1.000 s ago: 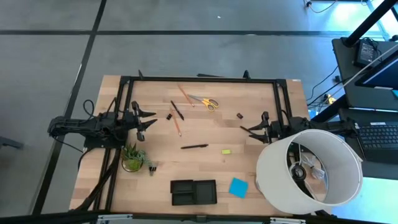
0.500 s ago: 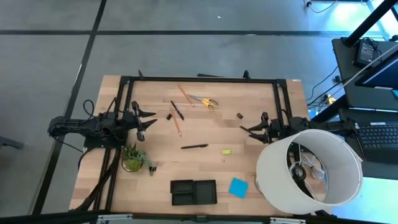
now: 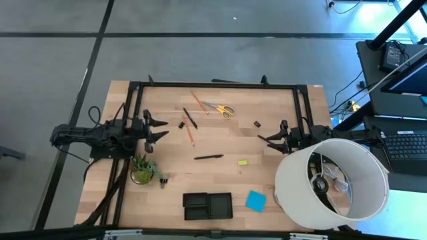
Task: Pick and place office supplies into organizer
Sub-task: Put the bottom black binder clip into the black desk organizer
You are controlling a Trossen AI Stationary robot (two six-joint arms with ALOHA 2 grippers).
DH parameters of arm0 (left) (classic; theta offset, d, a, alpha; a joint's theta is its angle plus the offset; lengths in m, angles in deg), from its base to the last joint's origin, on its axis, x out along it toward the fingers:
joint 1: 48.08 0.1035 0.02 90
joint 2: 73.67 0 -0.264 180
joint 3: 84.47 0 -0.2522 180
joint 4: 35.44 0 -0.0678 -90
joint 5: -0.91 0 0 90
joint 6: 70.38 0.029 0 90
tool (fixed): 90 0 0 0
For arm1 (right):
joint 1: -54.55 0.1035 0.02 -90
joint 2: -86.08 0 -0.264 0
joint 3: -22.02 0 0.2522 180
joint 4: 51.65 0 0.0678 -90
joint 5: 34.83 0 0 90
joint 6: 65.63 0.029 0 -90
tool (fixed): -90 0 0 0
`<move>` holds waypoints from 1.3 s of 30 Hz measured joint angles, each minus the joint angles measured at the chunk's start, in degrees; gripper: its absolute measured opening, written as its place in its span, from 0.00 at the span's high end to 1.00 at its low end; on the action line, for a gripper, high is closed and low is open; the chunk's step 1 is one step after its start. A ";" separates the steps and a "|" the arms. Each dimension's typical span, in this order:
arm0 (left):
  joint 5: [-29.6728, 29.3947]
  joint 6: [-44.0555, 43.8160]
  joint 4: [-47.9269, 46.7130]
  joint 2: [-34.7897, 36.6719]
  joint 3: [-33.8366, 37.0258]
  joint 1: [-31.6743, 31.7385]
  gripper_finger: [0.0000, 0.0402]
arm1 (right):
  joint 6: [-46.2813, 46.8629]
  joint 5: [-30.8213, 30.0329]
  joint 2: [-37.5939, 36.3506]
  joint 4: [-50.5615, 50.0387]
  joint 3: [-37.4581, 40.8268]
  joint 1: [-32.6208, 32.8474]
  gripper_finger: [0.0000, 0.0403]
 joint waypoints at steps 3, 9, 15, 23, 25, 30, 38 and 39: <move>4.67 -1.66 -0.06 -2.53 -1.27 0.00 0.54 | -0.04 0.00 0.00 0.00 -0.01 0.00 0.66; 9.97 -3.02 -3.20 -12.83 -8.03 0.00 0.56 | -0.24 0.00 0.00 0.02 -0.01 0.01 0.66; 17.18 -7.71 -17.98 -29.64 -22.91 -1.01 0.57 | -1.25 -0.02 0.00 0.04 -0.02 0.00 0.66; 20.97 -19.18 -44.92 -50.99 -39.05 -3.78 0.57 | -1.65 -0.02 0.00 0.07 0.00 0.02 0.66; 26.09 -23.24 -48.42 -55.04 -41.47 -4.01 0.57 | -1.69 -0.02 0.00 0.14 -0.02 0.00 0.66; 37.63 -30.28 -48.51 -62.72 -43.87 -4.47 0.58 | -1.50 -0.02 0.00 0.74 -0.01 0.01 0.66; 38.05 -37.87 -50.37 -73.44 -43.87 -5.88 0.60 | -1.51 -0.02 -0.02 1.79 -0.02 0.02 0.66; 38.04 -38.40 -50.32 -74.68 -43.87 -5.86 0.60 | -1.51 -0.02 -0.02 1.89 -0.01 0.01 0.66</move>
